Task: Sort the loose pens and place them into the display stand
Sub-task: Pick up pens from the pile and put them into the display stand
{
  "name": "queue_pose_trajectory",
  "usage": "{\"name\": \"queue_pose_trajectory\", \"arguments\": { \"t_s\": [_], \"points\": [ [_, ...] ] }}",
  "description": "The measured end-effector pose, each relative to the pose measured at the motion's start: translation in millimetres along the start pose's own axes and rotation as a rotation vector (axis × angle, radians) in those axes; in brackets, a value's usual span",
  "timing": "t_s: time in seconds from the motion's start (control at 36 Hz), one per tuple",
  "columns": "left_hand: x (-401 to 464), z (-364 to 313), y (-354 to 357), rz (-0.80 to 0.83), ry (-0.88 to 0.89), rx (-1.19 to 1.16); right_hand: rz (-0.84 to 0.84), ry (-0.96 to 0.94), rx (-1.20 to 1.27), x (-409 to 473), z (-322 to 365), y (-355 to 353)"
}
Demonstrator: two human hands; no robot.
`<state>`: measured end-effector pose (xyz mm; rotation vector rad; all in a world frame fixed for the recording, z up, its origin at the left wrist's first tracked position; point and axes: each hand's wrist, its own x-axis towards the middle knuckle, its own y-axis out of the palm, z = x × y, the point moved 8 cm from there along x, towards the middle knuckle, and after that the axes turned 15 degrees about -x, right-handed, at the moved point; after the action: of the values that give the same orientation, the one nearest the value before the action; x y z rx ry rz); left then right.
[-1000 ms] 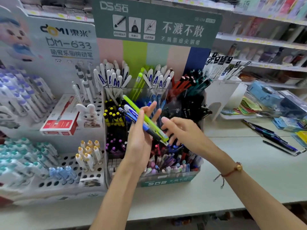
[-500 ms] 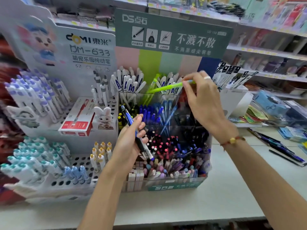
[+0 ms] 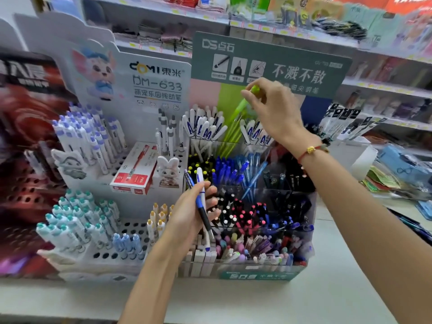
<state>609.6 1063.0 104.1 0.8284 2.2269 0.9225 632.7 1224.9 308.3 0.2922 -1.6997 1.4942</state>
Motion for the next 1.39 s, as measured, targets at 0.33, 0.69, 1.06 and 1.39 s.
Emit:
{"name": "queue_pose_trajectory", "arguments": {
  "t_s": [0.33,0.69,1.06,1.39],
  "points": [
    [-1.8,-3.4,3.7,0.009,0.077,0.195,0.213,-0.124,-0.384,-39.3,8.0,64.1],
    [6.9,5.1,47.8,0.262,0.148,0.480,0.249,0.163,0.371,-116.3,20.4,16.0],
    [21.0,-5.5,24.0,0.070,0.154,0.125,-0.500,0.367,0.221,-62.8,-70.2,-59.7],
    [4.0,0.2,15.7,0.095,0.118,-0.030,-0.296,0.192,0.104,-62.2,-46.8,-1.6]
  ]
}}
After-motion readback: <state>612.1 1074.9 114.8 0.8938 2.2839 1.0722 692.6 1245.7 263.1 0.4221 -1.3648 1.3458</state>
